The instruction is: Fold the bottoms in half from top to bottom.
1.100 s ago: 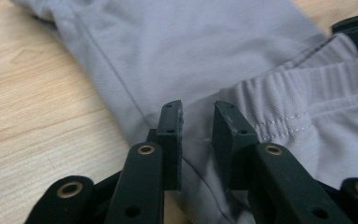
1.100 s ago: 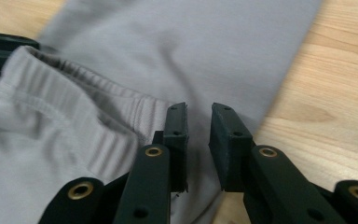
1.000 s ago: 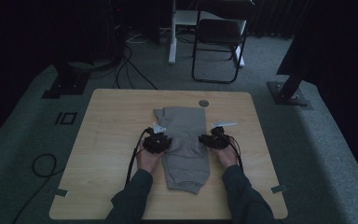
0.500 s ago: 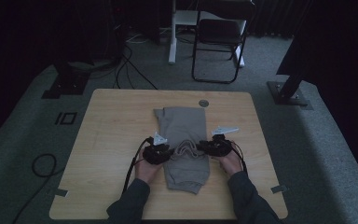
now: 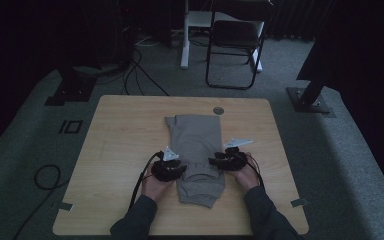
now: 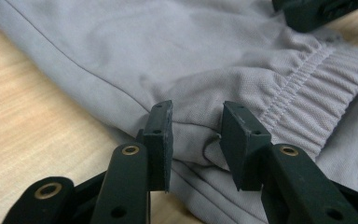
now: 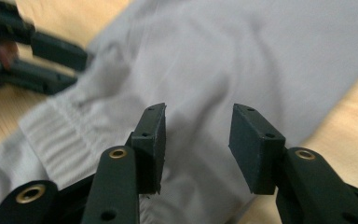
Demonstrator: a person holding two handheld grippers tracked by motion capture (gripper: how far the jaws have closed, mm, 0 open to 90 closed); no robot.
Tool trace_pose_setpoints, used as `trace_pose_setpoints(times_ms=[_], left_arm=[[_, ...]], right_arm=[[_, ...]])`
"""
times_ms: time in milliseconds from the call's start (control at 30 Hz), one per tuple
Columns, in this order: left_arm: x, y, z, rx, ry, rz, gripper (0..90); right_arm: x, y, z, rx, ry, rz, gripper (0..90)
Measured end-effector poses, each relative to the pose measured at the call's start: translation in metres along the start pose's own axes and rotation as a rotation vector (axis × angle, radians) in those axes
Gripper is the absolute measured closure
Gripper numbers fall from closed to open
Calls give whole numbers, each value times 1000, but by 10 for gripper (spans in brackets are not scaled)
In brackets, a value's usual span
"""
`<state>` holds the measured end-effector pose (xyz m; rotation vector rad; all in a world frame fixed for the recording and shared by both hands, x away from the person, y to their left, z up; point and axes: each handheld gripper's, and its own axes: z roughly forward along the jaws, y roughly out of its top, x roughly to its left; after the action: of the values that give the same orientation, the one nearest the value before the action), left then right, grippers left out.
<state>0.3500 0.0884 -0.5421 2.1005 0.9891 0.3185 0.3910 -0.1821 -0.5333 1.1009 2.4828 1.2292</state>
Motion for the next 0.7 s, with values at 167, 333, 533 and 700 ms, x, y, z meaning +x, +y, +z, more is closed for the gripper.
trace_pose_setpoints(times_ms=[167,333,533,700], left_arm=[[-2,-12,-2,33,-6,-19,649],[-10,-24,-13,29,-21,18,650],[-1,-15,-24,-68,51,1,650],[15,13,-6,-83,102,-16,626]], right_arm=[[15,-16,9,39,-32,-50,557],[23,-25,1,50,-14,-57,564],[32,-25,-6,59,-18,-136,561],[18,-3,9,11,-124,-65,511]])
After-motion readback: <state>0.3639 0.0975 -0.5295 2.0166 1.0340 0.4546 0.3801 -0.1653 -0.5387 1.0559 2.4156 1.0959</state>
